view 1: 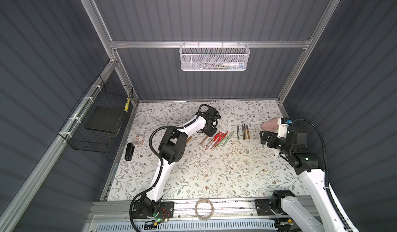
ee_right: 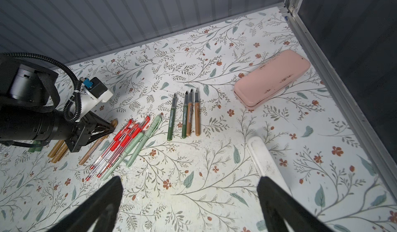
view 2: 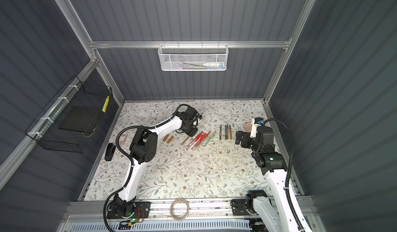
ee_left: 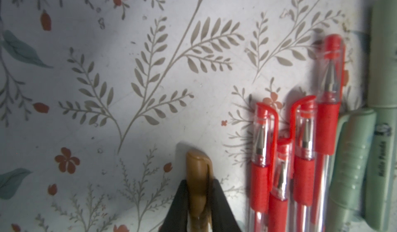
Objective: Remove pen caps from pens
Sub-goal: Pick up the pen from the center of the table.
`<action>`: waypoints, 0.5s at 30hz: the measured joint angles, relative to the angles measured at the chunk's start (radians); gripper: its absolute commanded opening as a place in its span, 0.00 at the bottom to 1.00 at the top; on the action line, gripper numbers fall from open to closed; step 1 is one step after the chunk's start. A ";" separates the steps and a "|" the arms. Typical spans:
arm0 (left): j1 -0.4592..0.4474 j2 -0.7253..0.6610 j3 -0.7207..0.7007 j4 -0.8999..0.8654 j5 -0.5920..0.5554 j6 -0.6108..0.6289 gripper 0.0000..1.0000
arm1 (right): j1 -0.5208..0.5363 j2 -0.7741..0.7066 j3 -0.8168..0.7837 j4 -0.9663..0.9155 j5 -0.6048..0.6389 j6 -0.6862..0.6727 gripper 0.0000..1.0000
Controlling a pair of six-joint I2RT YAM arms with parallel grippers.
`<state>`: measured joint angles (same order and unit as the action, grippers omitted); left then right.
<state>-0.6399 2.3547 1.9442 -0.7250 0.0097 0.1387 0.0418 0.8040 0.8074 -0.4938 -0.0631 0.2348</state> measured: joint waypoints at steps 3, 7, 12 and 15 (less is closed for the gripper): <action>0.000 0.000 0.000 0.000 0.000 -0.003 0.17 | 0.000 0.000 -0.001 0.001 -0.006 0.000 0.99; 0.000 -0.003 0.000 -0.002 0.002 -0.012 0.17 | 0.000 0.006 -0.002 0.000 -0.024 0.000 0.99; 0.012 -0.024 0.000 -0.021 0.031 -0.039 0.16 | 0.000 0.007 -0.002 0.003 -0.061 0.018 0.95; 0.018 -0.069 0.000 -0.024 0.053 -0.060 0.16 | 0.016 0.007 -0.014 0.036 -0.100 0.067 0.94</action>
<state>-0.6216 2.2860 1.9446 -0.7486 0.0628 0.0792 0.0582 0.8108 0.7937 -0.4576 -0.1631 0.3019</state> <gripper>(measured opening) 0.177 0.944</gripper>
